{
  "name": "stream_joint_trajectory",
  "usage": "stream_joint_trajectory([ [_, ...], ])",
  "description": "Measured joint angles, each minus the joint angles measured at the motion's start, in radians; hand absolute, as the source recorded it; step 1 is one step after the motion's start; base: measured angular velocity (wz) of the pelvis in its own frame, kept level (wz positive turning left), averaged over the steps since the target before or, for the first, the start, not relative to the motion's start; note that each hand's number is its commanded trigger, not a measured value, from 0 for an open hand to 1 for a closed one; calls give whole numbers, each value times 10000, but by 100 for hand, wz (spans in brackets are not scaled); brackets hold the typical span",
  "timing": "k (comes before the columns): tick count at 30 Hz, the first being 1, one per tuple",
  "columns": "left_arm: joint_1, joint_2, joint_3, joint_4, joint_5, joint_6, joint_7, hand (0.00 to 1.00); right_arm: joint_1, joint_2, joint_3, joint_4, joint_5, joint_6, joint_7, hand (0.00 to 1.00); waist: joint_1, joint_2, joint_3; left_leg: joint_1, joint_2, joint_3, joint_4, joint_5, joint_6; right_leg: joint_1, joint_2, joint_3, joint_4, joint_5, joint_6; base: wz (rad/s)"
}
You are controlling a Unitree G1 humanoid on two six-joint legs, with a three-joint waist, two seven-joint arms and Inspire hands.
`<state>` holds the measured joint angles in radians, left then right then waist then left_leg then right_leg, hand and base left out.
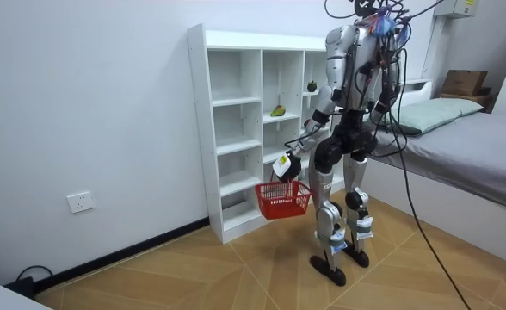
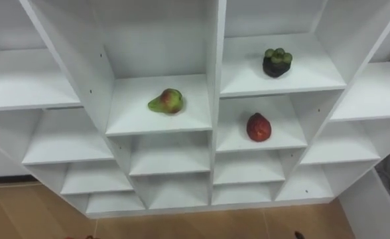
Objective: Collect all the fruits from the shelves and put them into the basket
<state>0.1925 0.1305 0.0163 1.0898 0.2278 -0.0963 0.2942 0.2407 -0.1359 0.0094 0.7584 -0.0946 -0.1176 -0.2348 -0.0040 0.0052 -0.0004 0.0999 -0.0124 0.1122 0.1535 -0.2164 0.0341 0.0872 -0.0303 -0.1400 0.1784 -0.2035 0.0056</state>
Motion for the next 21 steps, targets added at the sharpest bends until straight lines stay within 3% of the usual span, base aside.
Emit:
stream_joint_trajectory([
  [4,173,-6,-16,-450,2,-11,-5,100,497,96,68,-1667,-25,-215,-387,0,8,-51,-20,8,3,-18,-3,0,0,51,4,1,-97,22,10,0],
  [10,186,-5,-332,-494,-394,-238,-7,100,968,142,263,-4546,-171,-369,-1047,0,83,-4,50,-28,45,185,-9,-1,1,-64,45,192,-77,117,10,-10],
  [12,207,16,-335,-438,-750,-301,-7,100,975,137,393,-5471,-136,-631,-1285,0,48,8,56,-39,61,177,-20,-4,2,-58,70,239,-77,143,3,-5],
  [16,213,17,-407,-385,-840,-396,-8,100,966,137,493,-6353,-162,-982,-1586,0,27,-8,37,-39,64,207,-30,-4,2,-82,89,260,-66,159,-6,0],
  [21,331,37,-401,-179,-1060,-440,-24,100,967,131,492,-7147,-450,-1103,-2297,0,56,42,-31,-53,66,178,-31,-3,1,-99,100,244,-81,165,-10,0],
])
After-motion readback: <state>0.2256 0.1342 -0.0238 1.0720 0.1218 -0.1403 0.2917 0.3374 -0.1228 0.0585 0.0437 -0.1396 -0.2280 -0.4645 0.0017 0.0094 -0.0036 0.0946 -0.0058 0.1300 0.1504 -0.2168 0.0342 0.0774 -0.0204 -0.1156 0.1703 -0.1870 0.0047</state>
